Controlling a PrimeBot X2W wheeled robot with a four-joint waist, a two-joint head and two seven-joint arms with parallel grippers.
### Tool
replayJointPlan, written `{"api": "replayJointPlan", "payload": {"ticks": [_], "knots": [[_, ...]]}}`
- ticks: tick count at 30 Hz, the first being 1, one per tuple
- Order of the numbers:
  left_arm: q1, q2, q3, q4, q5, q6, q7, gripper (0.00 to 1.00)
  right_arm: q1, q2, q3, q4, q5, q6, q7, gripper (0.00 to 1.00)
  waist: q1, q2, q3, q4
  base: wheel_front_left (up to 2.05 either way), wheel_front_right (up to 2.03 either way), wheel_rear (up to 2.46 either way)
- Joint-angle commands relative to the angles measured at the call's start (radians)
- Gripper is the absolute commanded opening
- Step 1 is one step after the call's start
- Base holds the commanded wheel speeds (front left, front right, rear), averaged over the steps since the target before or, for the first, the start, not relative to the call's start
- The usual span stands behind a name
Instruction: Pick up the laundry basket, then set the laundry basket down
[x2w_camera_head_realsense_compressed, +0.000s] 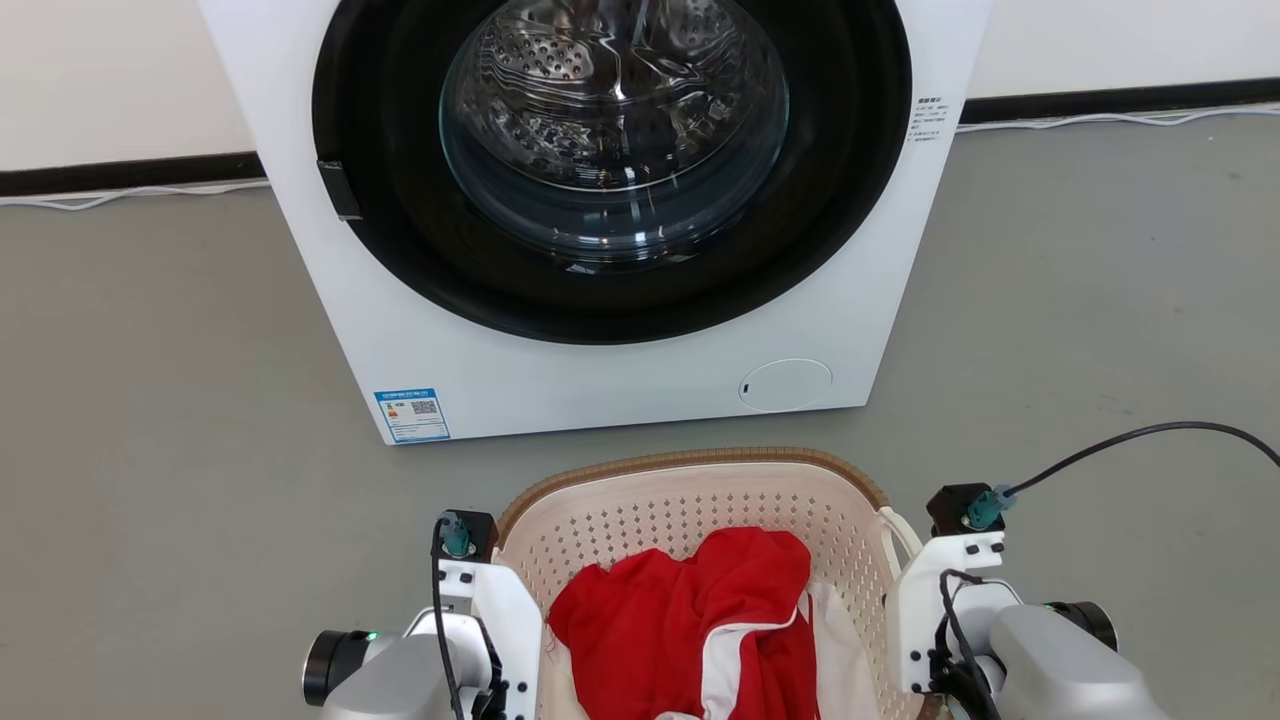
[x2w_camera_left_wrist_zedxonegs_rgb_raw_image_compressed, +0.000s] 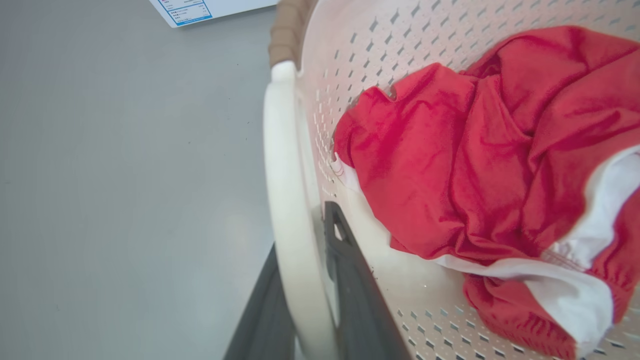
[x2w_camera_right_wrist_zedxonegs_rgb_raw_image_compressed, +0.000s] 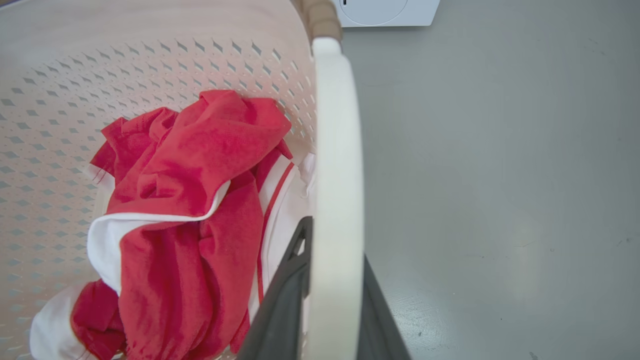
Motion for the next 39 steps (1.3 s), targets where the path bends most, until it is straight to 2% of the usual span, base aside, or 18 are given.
{"api": "replayJointPlan", "payload": {"ticks": [1, 39], "knots": [[-0.032, 0.014, 0.005, -0.005, 0.001, -0.007, -0.012, 0.0, -0.014, 0.017, 0.024, -0.022, 0.006, 0.016, 0.0, 0.0, 0.0, 0.0, 0.0, -0.001, 0.0, 0.0, 0.0], [-0.035, 0.014, -0.001, 0.004, -0.004, -0.011, -0.014, 0.0, -0.029, 0.017, 0.089, 0.001, 0.073, 0.016, -0.019, 0.0, 0.0, 0.0, -0.003, -0.003, 0.0, 0.0, 0.0]]}}
